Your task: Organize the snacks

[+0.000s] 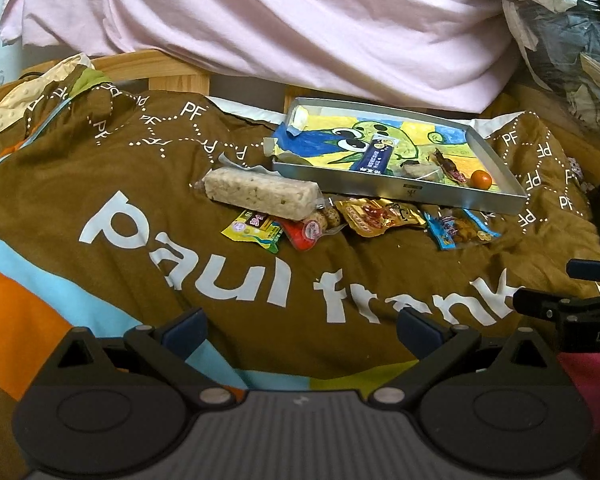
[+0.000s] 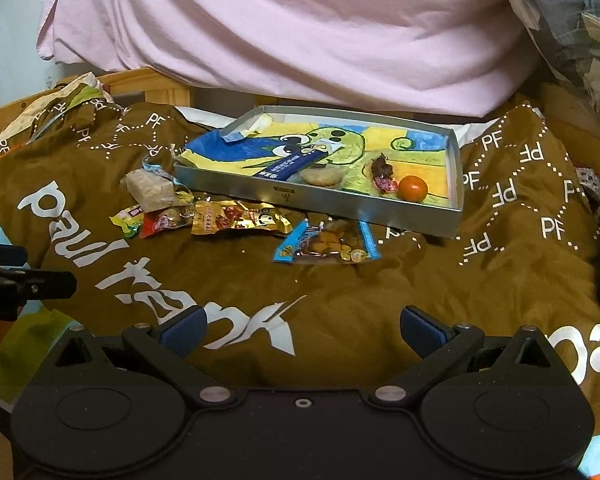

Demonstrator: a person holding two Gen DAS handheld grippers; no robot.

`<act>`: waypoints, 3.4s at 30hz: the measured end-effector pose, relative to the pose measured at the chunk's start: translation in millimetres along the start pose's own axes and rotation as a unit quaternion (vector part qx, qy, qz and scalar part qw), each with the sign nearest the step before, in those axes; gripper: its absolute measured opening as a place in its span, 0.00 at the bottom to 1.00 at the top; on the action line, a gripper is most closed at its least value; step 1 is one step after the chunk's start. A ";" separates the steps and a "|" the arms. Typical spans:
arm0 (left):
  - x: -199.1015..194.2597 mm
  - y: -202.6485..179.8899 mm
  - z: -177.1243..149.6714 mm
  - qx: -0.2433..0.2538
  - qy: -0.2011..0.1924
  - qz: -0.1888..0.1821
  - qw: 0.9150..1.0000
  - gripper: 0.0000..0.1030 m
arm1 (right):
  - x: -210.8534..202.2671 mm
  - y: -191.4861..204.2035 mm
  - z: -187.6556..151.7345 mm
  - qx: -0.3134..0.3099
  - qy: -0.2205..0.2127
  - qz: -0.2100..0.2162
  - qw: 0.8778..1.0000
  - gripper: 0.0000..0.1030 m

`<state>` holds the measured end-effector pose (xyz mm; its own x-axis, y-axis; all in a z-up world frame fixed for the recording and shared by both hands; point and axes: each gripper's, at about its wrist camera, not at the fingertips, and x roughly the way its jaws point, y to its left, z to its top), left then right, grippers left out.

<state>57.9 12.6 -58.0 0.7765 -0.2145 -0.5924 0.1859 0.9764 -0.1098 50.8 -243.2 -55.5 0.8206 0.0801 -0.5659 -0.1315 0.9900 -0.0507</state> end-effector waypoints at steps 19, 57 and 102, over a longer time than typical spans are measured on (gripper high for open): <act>43.5 -39.7 64.8 0.112 -0.022 -0.087 0.990 1.00 | 19.4 -22.8 16.5 0.007 0.008 -0.003 1.000 0.99; 182.8 -90.4 101.3 0.376 0.146 -0.179 0.898 0.56 | 138.7 -36.4 53.8 -0.149 0.060 0.081 0.984 0.81; 84.9 -64.2 50.0 0.223 0.122 -0.097 0.962 0.51 | 47.7 9.9 -11.6 -0.328 -0.092 -0.048 0.939 0.19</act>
<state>142.0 -69.5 -61.4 0.5473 -0.3269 -0.7705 0.5953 0.7991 0.0838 82.2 -230.9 -92.5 0.9208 0.0721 -0.3834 -0.3159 0.7145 -0.6243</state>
